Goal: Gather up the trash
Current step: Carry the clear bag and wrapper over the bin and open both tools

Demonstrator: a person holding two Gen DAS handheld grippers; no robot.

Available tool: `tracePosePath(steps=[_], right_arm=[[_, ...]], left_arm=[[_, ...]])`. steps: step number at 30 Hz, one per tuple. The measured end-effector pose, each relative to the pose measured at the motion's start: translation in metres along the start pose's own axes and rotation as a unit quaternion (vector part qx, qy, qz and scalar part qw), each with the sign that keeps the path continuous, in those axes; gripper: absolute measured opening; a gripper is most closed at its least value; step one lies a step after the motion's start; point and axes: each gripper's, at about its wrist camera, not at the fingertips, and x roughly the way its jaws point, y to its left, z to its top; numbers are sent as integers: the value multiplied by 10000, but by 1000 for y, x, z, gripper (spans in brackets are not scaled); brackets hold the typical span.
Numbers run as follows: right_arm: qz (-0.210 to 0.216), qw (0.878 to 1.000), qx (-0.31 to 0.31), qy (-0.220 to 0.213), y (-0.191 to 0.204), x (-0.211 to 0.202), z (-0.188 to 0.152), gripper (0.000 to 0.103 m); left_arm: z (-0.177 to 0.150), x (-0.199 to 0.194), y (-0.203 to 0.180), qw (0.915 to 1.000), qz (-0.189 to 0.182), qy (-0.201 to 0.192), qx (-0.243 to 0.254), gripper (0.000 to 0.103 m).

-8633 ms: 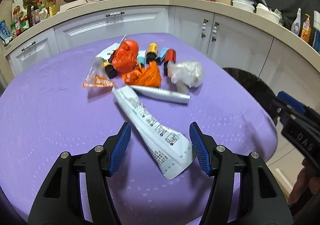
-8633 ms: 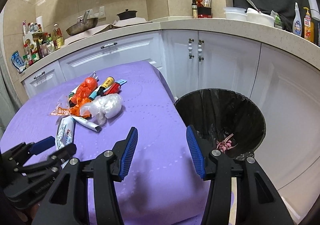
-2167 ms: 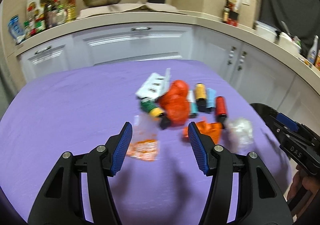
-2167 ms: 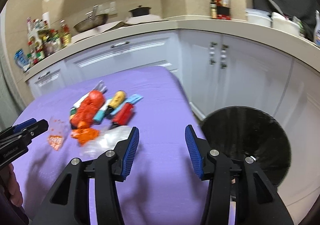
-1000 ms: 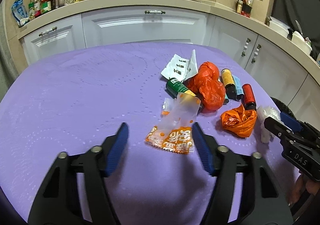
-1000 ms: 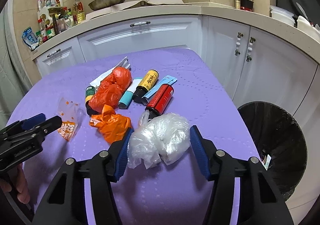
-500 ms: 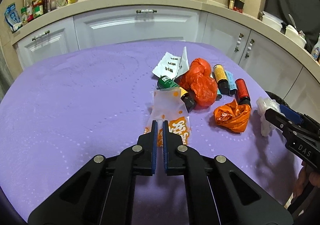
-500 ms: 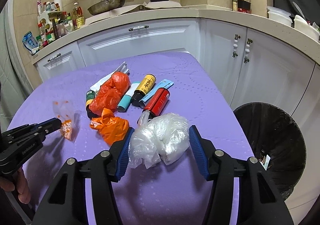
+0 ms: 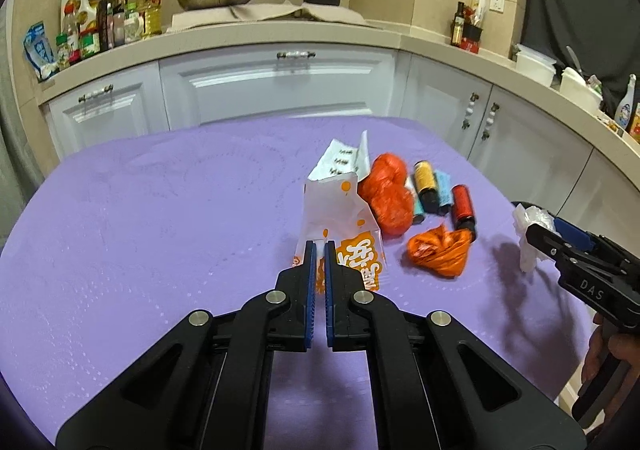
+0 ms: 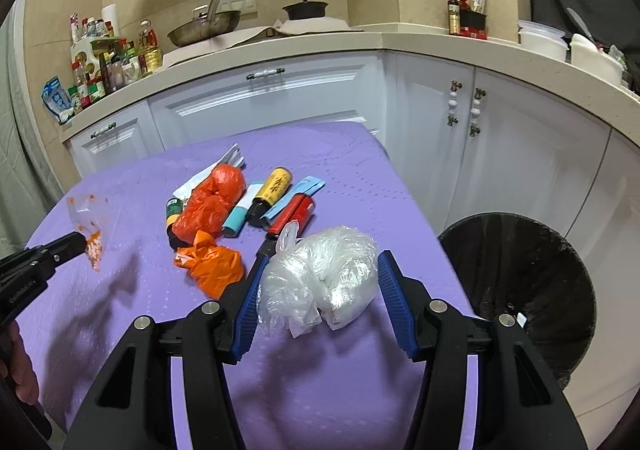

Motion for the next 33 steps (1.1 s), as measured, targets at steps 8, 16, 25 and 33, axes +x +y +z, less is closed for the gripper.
tracePosePath(steps=[8, 16, 25, 33], right_arm=[[-360, 9989, 252, -181, -37, -20, 0, 54], [-866, 9938, 605, -349, -92, -40, -2, 54], [-1340, 9862, 894, -395, -149, -52, -6, 54], [-1444, 9828, 1110, -320, -186, -43, -13, 54]], left_arm=[[11, -6, -40, 9989, -355, -169, 242, 4], [20, 0, -107, 9933, -899, -229, 691, 4], [27, 20, -191, 9832, -1390, -185, 1171, 4], [25, 39, -250, 9749, -1552, -150, 1586, 4]])
